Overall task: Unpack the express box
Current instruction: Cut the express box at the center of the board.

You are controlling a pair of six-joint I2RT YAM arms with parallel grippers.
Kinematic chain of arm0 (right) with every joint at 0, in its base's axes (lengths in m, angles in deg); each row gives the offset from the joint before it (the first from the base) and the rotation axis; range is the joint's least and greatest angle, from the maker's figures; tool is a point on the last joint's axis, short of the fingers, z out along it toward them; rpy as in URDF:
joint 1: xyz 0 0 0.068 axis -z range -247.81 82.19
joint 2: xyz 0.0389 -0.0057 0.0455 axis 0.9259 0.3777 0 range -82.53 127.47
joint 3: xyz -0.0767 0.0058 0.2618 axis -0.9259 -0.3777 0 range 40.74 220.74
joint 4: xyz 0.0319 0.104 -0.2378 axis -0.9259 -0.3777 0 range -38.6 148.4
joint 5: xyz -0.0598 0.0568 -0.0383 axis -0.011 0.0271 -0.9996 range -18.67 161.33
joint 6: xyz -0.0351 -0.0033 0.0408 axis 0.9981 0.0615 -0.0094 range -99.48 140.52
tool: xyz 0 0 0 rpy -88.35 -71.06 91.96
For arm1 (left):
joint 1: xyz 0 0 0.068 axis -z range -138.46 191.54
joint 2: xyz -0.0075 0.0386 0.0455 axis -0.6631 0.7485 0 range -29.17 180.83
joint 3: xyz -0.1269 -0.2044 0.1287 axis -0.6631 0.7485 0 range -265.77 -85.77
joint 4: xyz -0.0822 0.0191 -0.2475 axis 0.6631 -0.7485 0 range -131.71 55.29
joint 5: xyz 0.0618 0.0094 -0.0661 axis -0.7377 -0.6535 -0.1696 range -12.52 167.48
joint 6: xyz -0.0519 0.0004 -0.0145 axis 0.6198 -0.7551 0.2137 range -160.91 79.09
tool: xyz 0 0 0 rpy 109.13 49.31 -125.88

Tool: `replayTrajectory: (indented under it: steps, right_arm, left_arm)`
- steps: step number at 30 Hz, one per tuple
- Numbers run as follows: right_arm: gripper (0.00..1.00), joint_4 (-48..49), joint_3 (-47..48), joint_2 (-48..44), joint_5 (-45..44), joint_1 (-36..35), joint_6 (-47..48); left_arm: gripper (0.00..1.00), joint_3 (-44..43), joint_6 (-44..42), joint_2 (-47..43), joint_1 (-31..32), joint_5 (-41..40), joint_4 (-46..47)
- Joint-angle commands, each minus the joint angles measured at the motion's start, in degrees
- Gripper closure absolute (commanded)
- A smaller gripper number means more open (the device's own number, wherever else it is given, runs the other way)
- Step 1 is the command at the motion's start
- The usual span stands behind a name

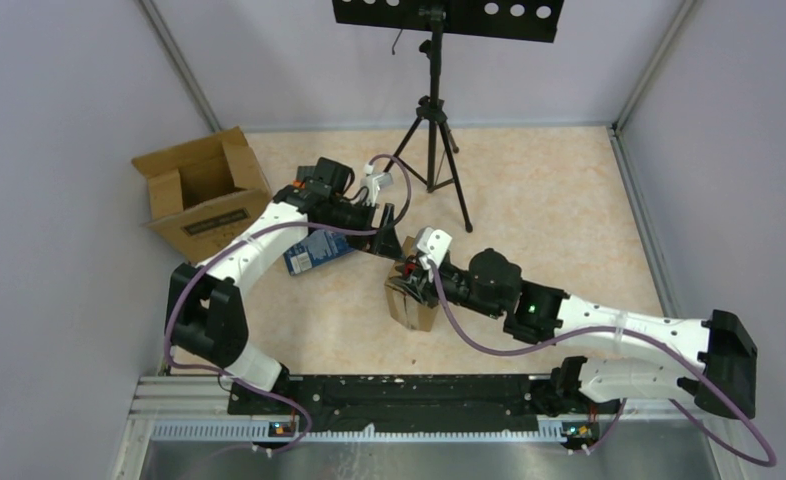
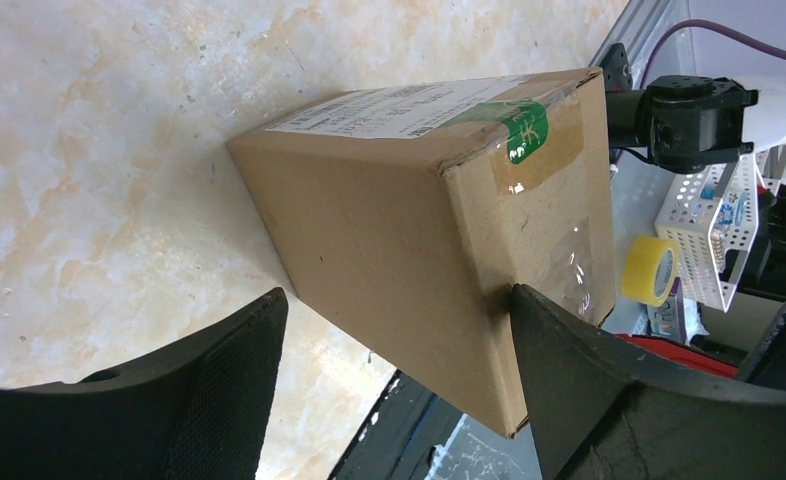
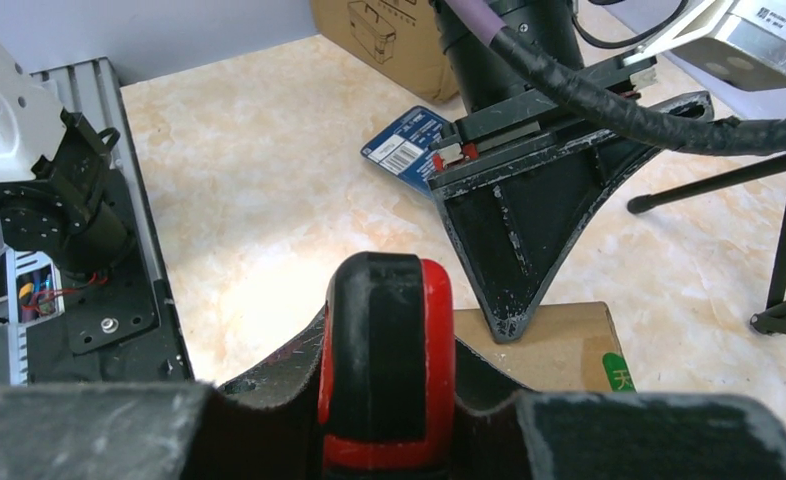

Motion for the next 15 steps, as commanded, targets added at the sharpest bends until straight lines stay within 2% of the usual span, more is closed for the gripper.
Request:
replayTrajectory:
  steps: [1, 9, 15]
  right_arm:
    - [1.00, 5.19, 4.61, 0.49, -2.77, -0.30, 0.67]
    - [1.00, 4.99, 3.71, 3.39, -0.75, -0.31, -0.86]
    - [1.00, -1.94, 10.50, -0.38, -2.13, -0.30, -0.59]
  left_arm:
    - [0.16, 3.32, -0.58, -0.99, 0.50, -3.14, -0.71]
    - [0.17, 4.59, 0.26, -1.31, 0.75, -3.43, 0.49]
    - [0.16, 3.38, -0.25, -0.89, 0.73, -4.10, 0.25]
